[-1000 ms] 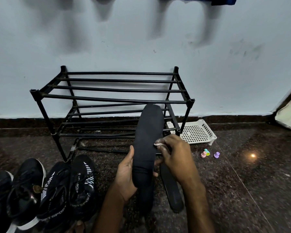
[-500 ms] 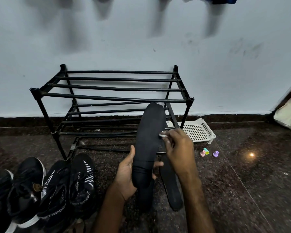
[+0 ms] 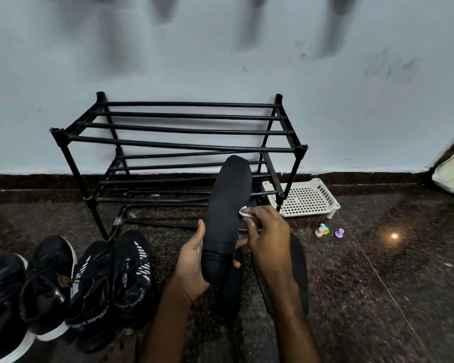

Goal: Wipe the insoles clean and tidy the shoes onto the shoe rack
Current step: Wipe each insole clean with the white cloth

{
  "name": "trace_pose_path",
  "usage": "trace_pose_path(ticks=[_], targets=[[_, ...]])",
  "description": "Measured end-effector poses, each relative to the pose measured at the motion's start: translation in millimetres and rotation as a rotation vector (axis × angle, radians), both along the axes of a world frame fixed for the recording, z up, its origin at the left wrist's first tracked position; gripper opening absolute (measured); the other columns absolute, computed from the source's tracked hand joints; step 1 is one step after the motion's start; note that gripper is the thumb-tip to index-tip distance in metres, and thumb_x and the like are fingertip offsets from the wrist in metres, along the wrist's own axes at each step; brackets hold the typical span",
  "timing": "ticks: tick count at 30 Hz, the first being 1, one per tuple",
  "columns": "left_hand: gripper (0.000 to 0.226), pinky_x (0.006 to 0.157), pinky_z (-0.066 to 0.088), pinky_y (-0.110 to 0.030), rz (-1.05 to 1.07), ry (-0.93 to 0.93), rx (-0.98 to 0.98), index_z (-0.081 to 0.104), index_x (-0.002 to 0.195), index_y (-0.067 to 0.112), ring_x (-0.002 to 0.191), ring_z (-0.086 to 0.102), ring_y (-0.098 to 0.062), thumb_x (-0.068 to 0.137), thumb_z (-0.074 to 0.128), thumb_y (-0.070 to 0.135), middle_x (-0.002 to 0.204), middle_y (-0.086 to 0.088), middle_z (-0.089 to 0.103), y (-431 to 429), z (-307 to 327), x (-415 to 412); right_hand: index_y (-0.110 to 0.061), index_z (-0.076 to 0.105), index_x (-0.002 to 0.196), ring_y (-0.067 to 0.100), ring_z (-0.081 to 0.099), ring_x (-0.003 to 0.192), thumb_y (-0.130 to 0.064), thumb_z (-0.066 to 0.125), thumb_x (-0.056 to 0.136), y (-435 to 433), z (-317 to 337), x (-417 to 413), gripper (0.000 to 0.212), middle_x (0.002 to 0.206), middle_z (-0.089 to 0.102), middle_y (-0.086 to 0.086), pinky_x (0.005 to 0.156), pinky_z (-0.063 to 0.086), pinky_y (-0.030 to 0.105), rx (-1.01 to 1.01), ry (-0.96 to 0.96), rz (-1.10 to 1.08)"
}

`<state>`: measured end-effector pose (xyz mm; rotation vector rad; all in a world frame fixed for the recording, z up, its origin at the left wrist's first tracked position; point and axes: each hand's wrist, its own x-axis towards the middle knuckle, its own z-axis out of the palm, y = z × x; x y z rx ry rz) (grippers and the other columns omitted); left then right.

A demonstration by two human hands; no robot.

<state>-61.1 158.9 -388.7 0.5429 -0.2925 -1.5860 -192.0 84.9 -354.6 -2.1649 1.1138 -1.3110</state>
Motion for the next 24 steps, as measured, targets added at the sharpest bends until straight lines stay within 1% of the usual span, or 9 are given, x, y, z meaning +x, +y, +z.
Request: trace_pose_path(ticks=[3, 6, 8, 11, 14, 17, 20, 22, 24], targets=[[0.081, 0.065, 0.058, -0.053, -0.022, -0.003, 0.035, 0.072, 0.116, 0.005, 0.110, 0.064, -0.044, 0.050, 0.094, 0.046, 0.126, -0.020, 0.065, 5, -17, 13, -0.013, 0.075, 0.094, 0.008, 0.062, 0.083, -0.006, 0.069, 0.087, 2, -31, -7, 0.012, 0.091, 0.069, -0.002, 0.074, 0.035, -0.002, 0.199, 0.003, -0.087], [0.074, 0.077, 0.056, -0.057, 0.030, -0.015, 0.148, 0.072, 0.117, 0.008, 0.112, 0.064, -0.041, 0.057, 0.090, 0.048, 0.129, -0.016, 0.064, 11, -47, 28, -0.017, 0.075, 0.093, 0.003, 0.065, 0.078, -0.018, 0.071, 0.088, 7, -61, -16, 0.006, 0.083, 0.072, -0.009, 0.068, 0.044, 0.008, 0.446, -0.111, -0.151], [0.051, 0.077, 0.056, -0.055, 0.136, -0.014, 0.287, 0.075, 0.110, 0.009, 0.104, 0.068, -0.038, 0.083, 0.064, 0.051, 0.125, -0.013, 0.067, 15, -72, 35, -0.014, 0.073, 0.095, 0.008, 0.069, 0.079, -0.018, 0.070, 0.089, 7, -80, -18, 0.007, 0.082, 0.073, -0.004, 0.070, 0.053, 0.023, 0.634, -0.231, -0.152], [0.060, 0.074, 0.057, -0.052, 0.203, 0.041, 0.435, 0.075, 0.107, 0.009, 0.093, 0.072, -0.036, 0.100, 0.033, 0.050, 0.114, -0.014, 0.071, 19, -106, 40, -0.008, 0.070, 0.099, 0.022, 0.071, 0.085, -0.012, 0.069, 0.090, 7, -105, -20, 0.010, 0.087, 0.075, 0.007, 0.080, 0.058, 0.042, 0.819, -0.383, -0.130], [0.061, 0.078, 0.057, -0.048, 0.225, -0.003, 0.520, 0.076, 0.103, 0.009, 0.087, 0.073, -0.033, 0.102, 0.029, 0.050, 0.105, -0.012, 0.074, 20, -133, 44, -0.008, 0.071, 0.099, 0.028, 0.071, 0.087, -0.011, 0.069, 0.090, 10, -125, -21, 0.010, 0.087, 0.074, 0.011, 0.080, 0.058, 0.045, 0.874, -0.412, -0.130], [0.055, 0.086, 0.048, -0.045, 0.198, -0.076, 0.599, 0.065, 0.109, 0.008, 0.082, 0.073, -0.029, 0.103, 0.029, 0.049, 0.096, -0.013, 0.075, 19, -153, 49, -0.009, 0.072, 0.096, 0.025, 0.070, 0.081, -0.011, 0.073, 0.087, 13, -141, -23, 0.009, 0.085, 0.074, 0.012, 0.075, 0.057, 0.044, 0.875, -0.398, -0.171], [0.055, 0.079, 0.051, -0.042, 0.172, -0.142, 0.650, 0.066, 0.104, 0.007, 0.078, 0.072, -0.028, 0.104, 0.029, 0.047, 0.091, -0.014, 0.076, 15, -172, 49, -0.012, 0.074, 0.092, 0.021, 0.068, 0.073, -0.018, 0.077, 0.084, 15, -156, -23, 0.010, 0.076, 0.073, 0.009, 0.071, 0.056, 0.045, 0.874, -0.328, -0.211], [0.055, 0.072, 0.056, -0.040, 0.157, -0.183, 0.691, 0.068, 0.107, 0.006, 0.079, 0.072, -0.028, 0.103, 0.033, 0.048, 0.099, -0.015, 0.075, 11, -190, 51, -0.016, 0.075, 0.087, 0.016, 0.067, 0.067, -0.023, 0.079, 0.082, 17, -161, -23, 0.010, 0.070, 0.072, 0.003, 0.068, 0.056, 0.044, 0.876, -0.289, -0.239], [0.057, 0.081, 0.054, -0.041, 0.152, -0.263, 0.746, 0.067, 0.117, 0.005, 0.093, 0.070, -0.031, 0.100, 0.041, 0.051, 0.115, -0.018, 0.070, 8, -204, 53, -0.016, 0.074, 0.083, 0.011, 0.065, 0.064, -0.027, 0.080, 0.080, 17, -164, -21, 0.013, 0.067, 0.072, -0.002, 0.064, 0.055, 0.039, 0.863, -0.247, -0.255]])
